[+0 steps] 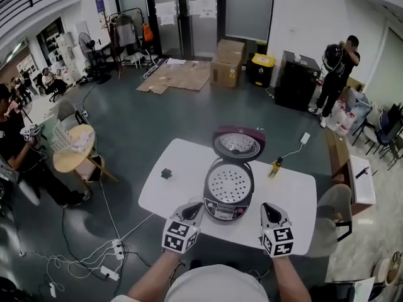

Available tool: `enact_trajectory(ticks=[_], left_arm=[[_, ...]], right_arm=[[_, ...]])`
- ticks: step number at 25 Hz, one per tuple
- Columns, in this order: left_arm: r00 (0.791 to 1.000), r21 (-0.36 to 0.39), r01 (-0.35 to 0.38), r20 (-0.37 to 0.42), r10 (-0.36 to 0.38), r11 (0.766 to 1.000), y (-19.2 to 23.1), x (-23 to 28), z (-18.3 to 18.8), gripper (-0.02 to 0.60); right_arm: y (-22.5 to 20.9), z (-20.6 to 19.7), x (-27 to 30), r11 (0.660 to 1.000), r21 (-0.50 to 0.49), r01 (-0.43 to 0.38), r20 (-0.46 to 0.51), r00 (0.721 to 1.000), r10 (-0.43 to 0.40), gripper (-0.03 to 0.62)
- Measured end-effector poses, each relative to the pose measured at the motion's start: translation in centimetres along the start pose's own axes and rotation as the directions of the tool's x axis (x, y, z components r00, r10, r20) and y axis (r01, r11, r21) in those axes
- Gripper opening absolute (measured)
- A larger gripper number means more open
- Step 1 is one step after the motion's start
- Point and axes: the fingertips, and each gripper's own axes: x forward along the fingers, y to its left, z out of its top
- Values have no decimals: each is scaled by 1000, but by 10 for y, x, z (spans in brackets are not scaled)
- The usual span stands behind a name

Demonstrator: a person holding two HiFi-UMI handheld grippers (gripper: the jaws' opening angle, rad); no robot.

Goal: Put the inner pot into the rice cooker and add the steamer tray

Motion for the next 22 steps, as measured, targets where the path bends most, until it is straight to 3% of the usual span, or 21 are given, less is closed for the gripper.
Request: enact_trajectory(ticks=[9, 22], left_arm=[[999, -8, 42, 15, -42, 999, 3, 1, 6, 15], [999, -28, 50, 16, -49, 998, 3, 3, 12, 15]], right_arm=[[6, 10, -2, 1000, 3, 11, 17, 1000, -11, 11], [6, 14, 0, 1000, -6, -1, 22, 1000, 1, 11]])
